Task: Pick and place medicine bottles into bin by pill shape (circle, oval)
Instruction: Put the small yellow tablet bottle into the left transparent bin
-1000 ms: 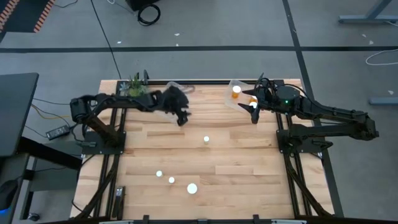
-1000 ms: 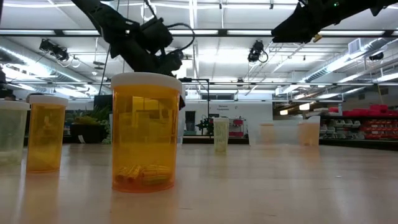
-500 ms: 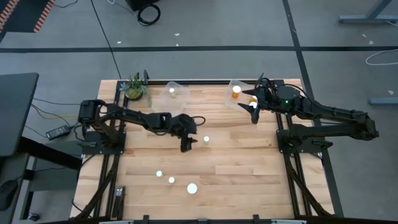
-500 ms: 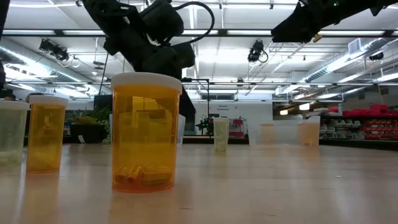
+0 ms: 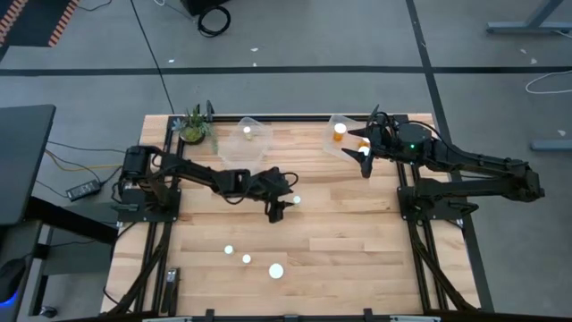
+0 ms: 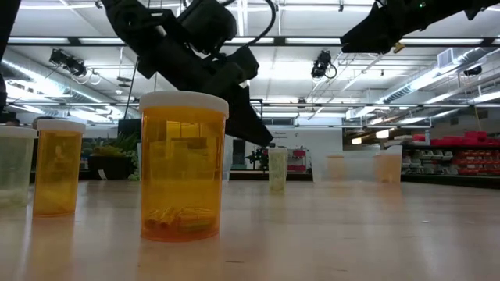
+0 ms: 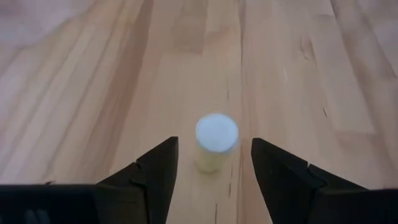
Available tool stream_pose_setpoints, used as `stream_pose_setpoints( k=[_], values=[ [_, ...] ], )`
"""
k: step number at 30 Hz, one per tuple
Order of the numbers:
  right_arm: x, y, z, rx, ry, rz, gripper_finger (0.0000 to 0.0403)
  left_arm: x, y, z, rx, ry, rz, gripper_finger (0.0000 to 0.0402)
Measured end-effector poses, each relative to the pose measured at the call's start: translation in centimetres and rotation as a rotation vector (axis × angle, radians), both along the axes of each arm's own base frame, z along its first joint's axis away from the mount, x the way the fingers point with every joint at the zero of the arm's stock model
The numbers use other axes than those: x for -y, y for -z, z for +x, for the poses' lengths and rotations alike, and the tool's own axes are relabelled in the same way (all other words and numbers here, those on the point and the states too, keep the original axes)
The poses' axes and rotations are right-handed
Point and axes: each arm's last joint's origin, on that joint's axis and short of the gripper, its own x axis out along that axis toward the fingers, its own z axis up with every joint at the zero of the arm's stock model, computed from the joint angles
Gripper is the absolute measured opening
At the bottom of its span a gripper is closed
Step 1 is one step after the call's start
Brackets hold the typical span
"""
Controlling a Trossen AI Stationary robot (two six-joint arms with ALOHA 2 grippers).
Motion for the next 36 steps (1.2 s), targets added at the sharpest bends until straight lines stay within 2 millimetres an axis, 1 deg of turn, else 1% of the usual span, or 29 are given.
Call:
stream_pose_setpoints(
  k=[5,9,10,15,20,25,32,36],
  values=[
    [0.0,0.0,0.0,0.001,-0.001,0.0,0.0287,0.4,-0.3,0.3,0.046,0.014,0.019,0.0213],
    [0.0,0.0,0.0,0.002,-0.002,0.0,0.0287,0.3,0.2,0.6,0.066,-0.007,0.035,0.0213],
    [0.0,0.0,0.0,0.001,-0.003,0.0,0.0287,0.3,0.3,0.9,0.093,-0.009,0.035,0.0213],
    [0.0,0.0,0.0,0.001,-0.01,0.003,0.0287,0.6,1.8,1.5,0.099,0.008,0.033,0.0213],
    [0.0,0.0,0.0,0.002,-0.01,0.002,0.0287,0.8,2.6,1.7,0.092,0.014,0.033,0.0208],
    [0.0,0.0,0.0,0.001,-0.011,0.003,0.0287,0.8,2.7,1.8,0.095,0.012,0.032,0.0191],
    [0.0,0.0,0.0,0.001,-0.01,0.003,0.0287,0.7,2.8,1.7,0.086,0.014,0.036,0.0156],
    [0.0,0.0,0.0,0.001,-0.011,0.003,0.0287,0.5,2.5,1.6,0.084,0.009,0.038,0.0133]
  ],
)
